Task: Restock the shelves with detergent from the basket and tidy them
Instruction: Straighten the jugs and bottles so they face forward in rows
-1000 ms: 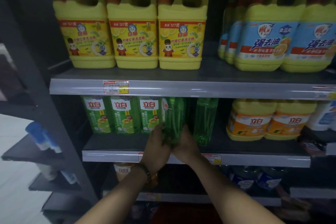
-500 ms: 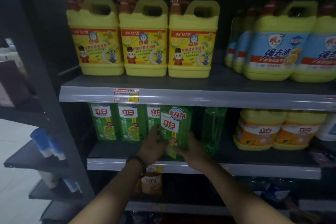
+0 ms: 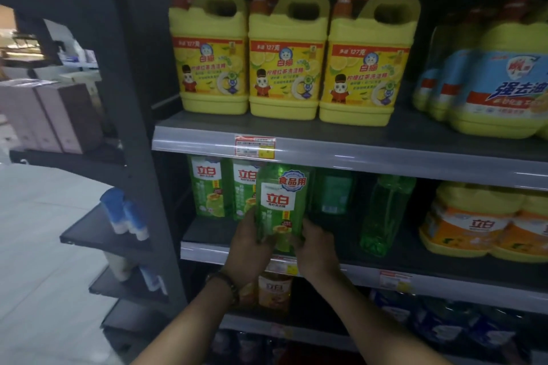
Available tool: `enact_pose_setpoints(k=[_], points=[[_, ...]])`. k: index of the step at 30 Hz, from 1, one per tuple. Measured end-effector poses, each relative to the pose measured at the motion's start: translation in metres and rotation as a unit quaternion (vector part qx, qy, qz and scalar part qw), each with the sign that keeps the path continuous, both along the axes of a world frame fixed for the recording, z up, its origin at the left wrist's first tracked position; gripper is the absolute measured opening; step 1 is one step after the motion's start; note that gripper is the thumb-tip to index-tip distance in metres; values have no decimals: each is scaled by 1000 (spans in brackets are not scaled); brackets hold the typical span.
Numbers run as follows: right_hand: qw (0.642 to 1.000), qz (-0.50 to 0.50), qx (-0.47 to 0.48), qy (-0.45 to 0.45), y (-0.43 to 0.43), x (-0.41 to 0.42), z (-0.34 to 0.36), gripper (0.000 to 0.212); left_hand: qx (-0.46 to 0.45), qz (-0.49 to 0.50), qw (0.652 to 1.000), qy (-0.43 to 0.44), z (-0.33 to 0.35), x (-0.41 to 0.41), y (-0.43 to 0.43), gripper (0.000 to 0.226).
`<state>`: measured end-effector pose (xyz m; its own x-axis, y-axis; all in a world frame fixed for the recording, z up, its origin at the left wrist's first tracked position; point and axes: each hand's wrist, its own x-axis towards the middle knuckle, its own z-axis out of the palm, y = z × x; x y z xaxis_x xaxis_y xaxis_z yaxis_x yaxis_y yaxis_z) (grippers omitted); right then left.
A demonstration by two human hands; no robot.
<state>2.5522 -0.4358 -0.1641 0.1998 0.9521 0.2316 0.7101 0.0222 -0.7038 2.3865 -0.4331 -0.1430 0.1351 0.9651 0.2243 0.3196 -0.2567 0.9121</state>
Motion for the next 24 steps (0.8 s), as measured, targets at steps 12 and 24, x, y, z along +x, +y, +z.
enact_pose_setpoints(k=[12, 24], points=[[998, 65, 6, -16, 53, -118, 0, 37, -20, 139, 989, 42, -10, -101, 17, 81], [996, 70, 17, -61, 74, -155, -7, 36, -28, 165, 986, 27, -22, -124, 21, 75]])
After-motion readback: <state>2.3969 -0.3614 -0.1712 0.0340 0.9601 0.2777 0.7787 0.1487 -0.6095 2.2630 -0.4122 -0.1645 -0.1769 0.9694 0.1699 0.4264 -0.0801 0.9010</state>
